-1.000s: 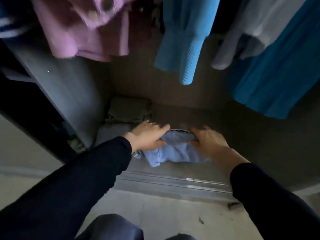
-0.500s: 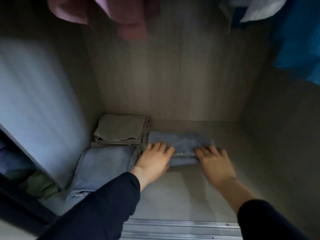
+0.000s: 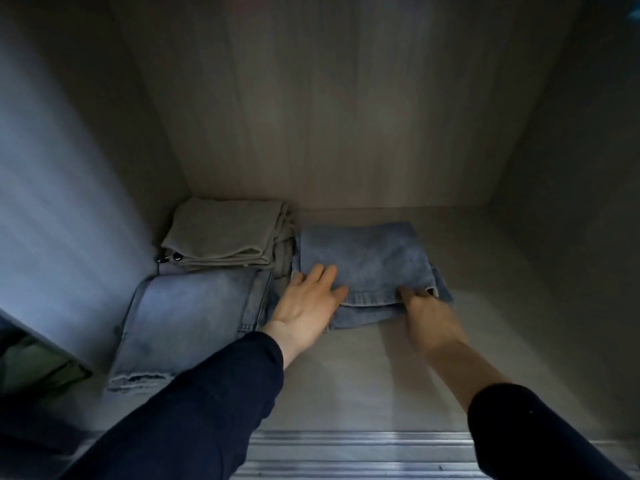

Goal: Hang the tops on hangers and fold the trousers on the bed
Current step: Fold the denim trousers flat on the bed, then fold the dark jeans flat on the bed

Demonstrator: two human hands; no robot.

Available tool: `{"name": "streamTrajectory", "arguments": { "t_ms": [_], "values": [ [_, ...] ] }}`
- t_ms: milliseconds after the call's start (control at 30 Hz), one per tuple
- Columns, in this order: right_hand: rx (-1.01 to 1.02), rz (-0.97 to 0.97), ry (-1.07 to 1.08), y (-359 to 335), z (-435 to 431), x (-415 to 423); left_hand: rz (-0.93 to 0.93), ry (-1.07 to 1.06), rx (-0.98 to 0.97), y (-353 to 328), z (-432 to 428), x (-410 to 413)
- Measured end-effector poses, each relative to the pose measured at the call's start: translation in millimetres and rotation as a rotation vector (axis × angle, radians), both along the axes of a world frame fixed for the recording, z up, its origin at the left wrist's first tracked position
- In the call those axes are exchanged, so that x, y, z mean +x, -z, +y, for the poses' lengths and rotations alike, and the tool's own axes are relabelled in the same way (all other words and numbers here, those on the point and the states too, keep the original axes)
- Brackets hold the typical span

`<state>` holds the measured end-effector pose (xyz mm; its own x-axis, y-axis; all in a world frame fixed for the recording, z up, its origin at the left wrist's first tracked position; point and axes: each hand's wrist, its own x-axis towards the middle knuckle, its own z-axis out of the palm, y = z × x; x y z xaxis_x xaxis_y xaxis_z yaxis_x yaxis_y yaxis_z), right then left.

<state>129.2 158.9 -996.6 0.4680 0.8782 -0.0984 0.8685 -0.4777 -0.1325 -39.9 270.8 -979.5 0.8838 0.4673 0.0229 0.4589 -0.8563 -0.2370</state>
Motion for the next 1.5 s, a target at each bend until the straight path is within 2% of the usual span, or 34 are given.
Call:
{"name": "streamTrajectory", "arguments": {
  "t_ms": [100,167,267,467,667,900,1133,1300,1500],
  "values": [
    [0.085,0.238,0.136,9,13,11,0.009,-0.052,-0.017,4,18,18],
    [0.108,0.291,0.138,14,20,13,0.001,-0.119,-0.024,6,29,27],
    [0.023,0.233,0.044,14,30,14,-0.036,-0.207,-0.057,8,46,32],
    [-0.141,0.313,0.059,11,49,18,-0.115,-0.221,-0.217,8,55,25],
    [-0.100,0.276,0.001,4,20,4,-0.001,-0.304,-0.377,3,32,10],
    [-0.027,0.176,-0.027,-58,-32,-3,-0.129,-0.238,-0.370,-36,-24,18],
    [-0.041,0.197,0.073,-181,-105,-15,-0.218,-0.214,-0.408,-153,-101,28],
    [-0.091,0.207,0.141,-314,-169,-32,-0.199,-0.130,-0.466,-288,-171,28],
    [-0.086,0.175,0.245,-505,-254,-41,-0.164,-0.017,-0.541,-475,-234,31]
  ]
}}
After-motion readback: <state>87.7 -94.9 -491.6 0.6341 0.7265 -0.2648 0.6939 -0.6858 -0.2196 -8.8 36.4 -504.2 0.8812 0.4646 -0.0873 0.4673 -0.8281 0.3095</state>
